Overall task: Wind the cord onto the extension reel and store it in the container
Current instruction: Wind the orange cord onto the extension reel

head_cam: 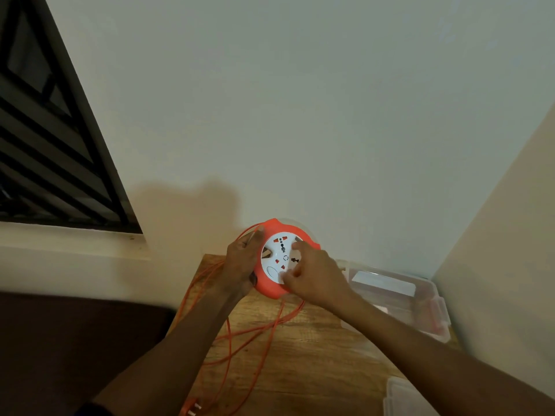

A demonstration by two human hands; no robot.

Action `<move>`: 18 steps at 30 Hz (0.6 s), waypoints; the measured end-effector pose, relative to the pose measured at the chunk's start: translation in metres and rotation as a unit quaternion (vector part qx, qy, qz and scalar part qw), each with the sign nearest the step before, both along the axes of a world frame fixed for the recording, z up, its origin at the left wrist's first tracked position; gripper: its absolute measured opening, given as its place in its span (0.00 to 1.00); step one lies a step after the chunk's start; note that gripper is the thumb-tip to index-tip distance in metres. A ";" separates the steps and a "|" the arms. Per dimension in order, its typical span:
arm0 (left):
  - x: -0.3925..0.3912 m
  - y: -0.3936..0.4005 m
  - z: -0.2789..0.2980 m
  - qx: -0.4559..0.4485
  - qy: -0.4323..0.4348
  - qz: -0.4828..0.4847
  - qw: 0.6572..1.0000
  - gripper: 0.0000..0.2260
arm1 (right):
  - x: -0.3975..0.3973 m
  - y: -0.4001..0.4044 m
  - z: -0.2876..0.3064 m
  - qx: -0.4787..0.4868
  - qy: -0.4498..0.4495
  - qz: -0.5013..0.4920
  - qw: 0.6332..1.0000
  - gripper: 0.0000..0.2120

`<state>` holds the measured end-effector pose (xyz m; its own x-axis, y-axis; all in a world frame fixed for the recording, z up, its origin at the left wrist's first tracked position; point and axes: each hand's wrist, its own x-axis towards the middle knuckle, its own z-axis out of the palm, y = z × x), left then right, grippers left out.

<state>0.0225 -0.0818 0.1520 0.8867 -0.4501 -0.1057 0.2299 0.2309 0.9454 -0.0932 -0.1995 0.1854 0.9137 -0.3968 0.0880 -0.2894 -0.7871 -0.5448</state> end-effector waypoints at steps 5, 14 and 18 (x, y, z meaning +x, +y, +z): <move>-0.001 -0.002 0.001 -0.007 -0.008 -0.033 0.999 0.11 | -0.008 -0.012 0.009 -0.388 -0.045 0.218 0.895 0.27; -0.002 -0.003 0.004 0.020 -0.034 -0.047 0.998 0.14 | -0.003 -0.026 0.015 -0.450 0.014 0.247 0.858 0.35; -0.004 -0.004 0.003 0.015 -0.034 -0.051 0.998 0.15 | -0.002 -0.015 0.017 -0.465 0.042 0.211 0.859 0.33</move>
